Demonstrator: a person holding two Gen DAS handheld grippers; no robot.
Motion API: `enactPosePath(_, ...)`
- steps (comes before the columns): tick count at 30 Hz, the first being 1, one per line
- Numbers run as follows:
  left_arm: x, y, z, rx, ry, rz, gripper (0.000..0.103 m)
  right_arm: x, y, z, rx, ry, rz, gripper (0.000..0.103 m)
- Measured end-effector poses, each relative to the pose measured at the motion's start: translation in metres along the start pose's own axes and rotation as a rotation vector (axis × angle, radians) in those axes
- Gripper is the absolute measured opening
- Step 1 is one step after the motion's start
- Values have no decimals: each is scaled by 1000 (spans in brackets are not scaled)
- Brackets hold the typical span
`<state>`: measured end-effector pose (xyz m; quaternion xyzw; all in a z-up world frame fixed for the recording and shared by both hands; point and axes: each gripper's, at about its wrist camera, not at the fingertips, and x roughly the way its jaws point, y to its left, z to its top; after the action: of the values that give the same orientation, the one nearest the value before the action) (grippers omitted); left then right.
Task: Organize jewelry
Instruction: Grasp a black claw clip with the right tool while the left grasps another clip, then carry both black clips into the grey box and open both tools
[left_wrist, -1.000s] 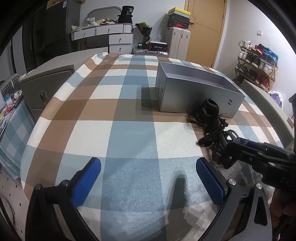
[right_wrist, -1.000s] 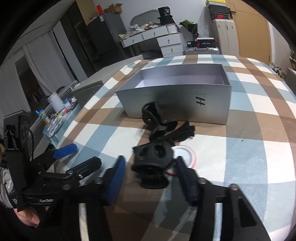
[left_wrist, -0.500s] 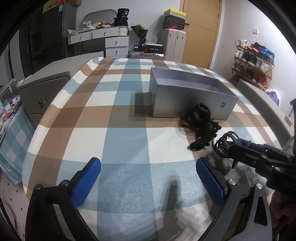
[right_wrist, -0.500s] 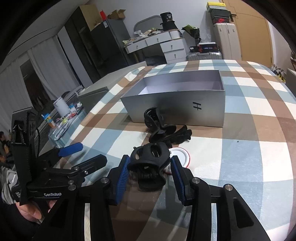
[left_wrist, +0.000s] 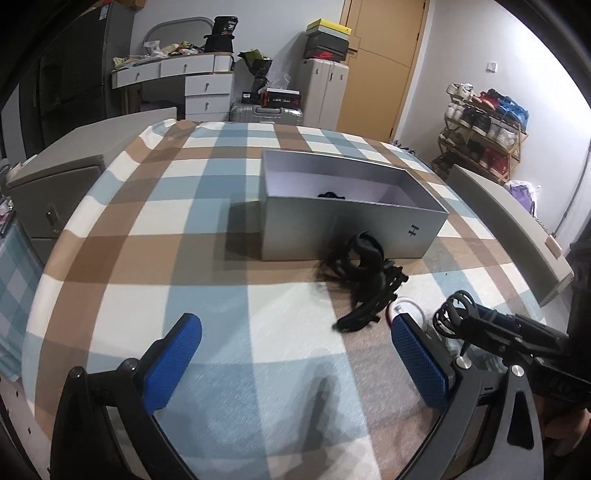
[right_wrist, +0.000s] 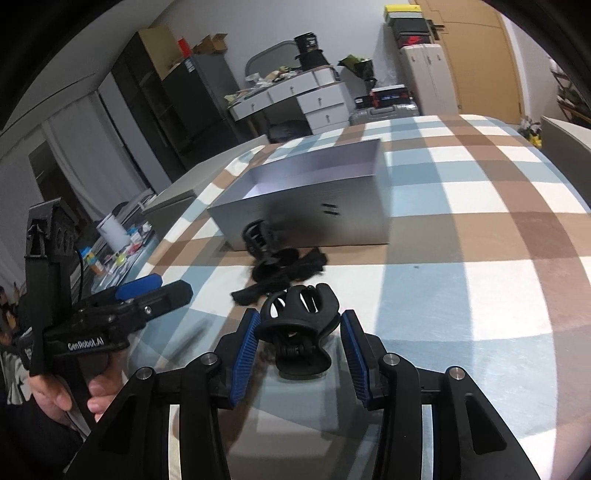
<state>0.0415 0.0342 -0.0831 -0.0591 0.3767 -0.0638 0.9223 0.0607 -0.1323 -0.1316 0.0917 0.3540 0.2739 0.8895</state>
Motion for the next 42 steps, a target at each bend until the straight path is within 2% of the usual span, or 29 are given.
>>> enactPosePath(8,11,-11,20,13,-1,-112,100,-19,-23,2,18,-47,-59,44)
enactPosePath(13,24,-18,30,18,22,-178,100,-25,-33,3,33,-68,-71,44)
enactPosePath(17,34,-24,37,29,54,-203,98,-25,-35,3,39,-69,-66,44)
enactPosePath(18,36,-26,38,36,65,-202,96,-24,-35,4,42,-69,-60,44)
enactPosePath(20,41,-28,39,46,82,-210,85,-24,-34,4,43,-68,-58,44)
enactPosePath(21,43,-28,39,46,90,-209,84,-24,-34,4,42,-68,-55,44)
enactPosePath(24,49,-30,37,47,123,-201,69,-24,-33,4,35,-68,-50,44)
enactPosePath(26,52,-31,36,59,142,-175,52,-25,-32,4,26,-72,-46,44)
enactPosePath(34,48,-33,32,81,142,-162,49,-25,-30,3,34,-70,-42,44)
enactPosePath(42,33,-30,33,72,109,-160,49,-29,-24,4,29,-76,-50,44)
